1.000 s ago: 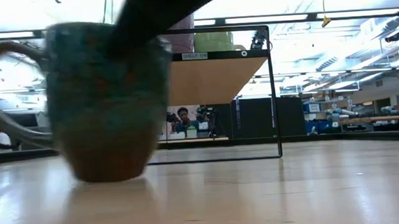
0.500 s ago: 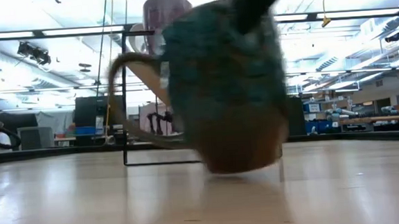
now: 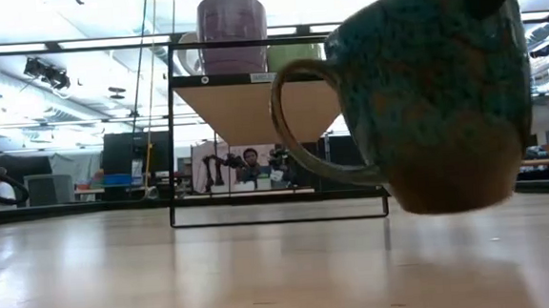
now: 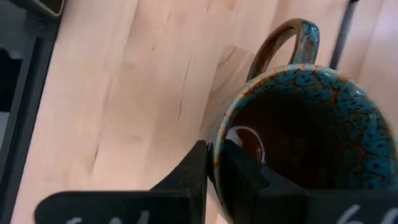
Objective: Place coffee mugs
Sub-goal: Put the blue brown mug on the shelf
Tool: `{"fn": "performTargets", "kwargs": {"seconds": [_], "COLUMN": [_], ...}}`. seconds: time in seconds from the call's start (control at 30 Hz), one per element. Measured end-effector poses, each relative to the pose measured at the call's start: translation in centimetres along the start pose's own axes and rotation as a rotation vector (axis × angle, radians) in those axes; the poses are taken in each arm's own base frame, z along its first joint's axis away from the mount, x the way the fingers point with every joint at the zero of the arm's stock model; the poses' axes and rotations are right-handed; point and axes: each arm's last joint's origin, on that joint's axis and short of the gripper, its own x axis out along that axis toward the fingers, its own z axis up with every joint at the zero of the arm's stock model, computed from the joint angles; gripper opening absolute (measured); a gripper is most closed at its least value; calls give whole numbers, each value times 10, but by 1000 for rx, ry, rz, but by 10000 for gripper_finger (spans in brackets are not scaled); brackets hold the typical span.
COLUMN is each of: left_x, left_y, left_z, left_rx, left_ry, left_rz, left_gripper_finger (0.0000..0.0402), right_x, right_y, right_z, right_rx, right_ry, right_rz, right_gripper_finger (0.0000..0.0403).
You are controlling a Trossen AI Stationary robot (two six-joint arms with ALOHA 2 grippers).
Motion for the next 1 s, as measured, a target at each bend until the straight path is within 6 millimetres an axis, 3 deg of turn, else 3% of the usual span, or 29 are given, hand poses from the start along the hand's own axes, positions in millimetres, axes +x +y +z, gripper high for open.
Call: {"fn": "performTargets", "kwargs": {"seconds": [0.27, 0.43, 0.83, 1.0], "left_x": [0, 0, 0, 0], "left_y": [0, 0, 0, 0], "left_z": [0, 0, 0, 0], "left_rx": [1, 2, 5, 4], "left_ry": [0, 1, 2, 2], "left_rz": [0, 0, 2, 2], "left_gripper_finger": [172, 172, 172, 172], "right_x": [-11, -15, -19, -19], "right_y": [6, 0, -42, -60], "right_z": [-16, -42, -125, -141], "right_rx": [34, 91, 396, 516], "right_ry": [-1, -21, -80, -94], "right_rz": [-42, -2, 14, -24], "right_gripper_finger": [43, 43, 43, 43]}}
